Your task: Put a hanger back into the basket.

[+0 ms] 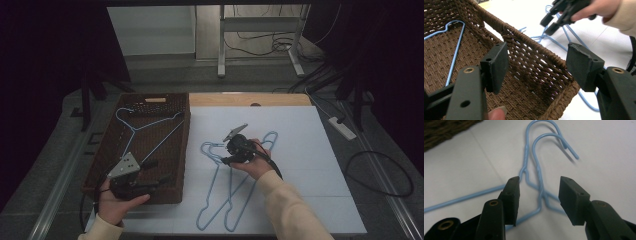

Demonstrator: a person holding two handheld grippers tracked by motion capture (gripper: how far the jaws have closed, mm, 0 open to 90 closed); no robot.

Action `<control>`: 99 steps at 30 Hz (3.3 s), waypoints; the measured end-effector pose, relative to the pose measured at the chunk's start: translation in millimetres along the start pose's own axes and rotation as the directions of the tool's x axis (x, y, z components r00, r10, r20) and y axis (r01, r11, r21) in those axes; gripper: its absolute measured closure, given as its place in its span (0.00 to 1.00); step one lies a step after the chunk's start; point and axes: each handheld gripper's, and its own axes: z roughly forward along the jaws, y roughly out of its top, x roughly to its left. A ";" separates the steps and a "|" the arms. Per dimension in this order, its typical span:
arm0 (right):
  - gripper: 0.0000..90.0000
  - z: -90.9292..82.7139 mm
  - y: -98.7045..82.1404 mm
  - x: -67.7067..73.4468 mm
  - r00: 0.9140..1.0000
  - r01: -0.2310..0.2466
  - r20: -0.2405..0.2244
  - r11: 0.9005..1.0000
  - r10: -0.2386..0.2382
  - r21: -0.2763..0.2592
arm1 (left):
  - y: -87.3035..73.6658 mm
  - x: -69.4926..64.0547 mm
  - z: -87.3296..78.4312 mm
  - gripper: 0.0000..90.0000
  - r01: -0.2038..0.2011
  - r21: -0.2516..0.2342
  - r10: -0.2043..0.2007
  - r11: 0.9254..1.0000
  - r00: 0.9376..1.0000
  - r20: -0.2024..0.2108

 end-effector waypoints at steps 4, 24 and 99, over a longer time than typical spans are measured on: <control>0.63 16.3 11.6 -6.6 1.000 0.016 0.011 0.999 -0.016 0.039 | 0.0 0.4 0.3 0.39 0.002 -0.002 -0.002 1.000 1.000 0.001; 0.95 39.5 26.1 -4.2 0.998 0.052 -0.030 0.990 -0.049 0.131 | 0.8 -0.4 0.0 0.39 -0.003 -0.002 0.003 1.000 1.000 0.001; 0.96 -68.7 -31.5 4.7 0.996 -0.091 -0.015 0.955 0.090 -0.281 | 45.6 -87.1 129.8 0.34 -0.041 0.179 0.009 0.983 0.984 0.177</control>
